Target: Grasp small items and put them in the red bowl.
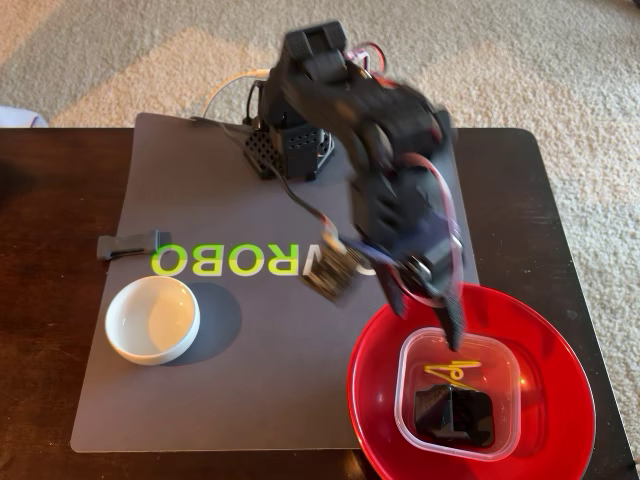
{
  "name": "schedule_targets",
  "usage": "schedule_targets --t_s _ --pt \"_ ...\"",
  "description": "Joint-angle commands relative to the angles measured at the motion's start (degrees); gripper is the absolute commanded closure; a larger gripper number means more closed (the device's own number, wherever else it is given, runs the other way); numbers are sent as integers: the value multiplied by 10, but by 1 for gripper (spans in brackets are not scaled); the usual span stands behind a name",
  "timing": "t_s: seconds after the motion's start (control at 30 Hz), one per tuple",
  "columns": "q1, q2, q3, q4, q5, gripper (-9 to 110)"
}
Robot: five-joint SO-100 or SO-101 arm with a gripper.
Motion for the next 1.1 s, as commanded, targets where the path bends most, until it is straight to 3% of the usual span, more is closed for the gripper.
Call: schedule_targets --t_s 0.0,0.2,0.4,0.7,1.07 --pt "152 137 56 31 2 72" --pt "396 282 420 -36 59 73" --pt "491 425 692 -160 123 73" --pt "536 301 705 -308 149 74" --pt "535 188 700 -386 146 80"
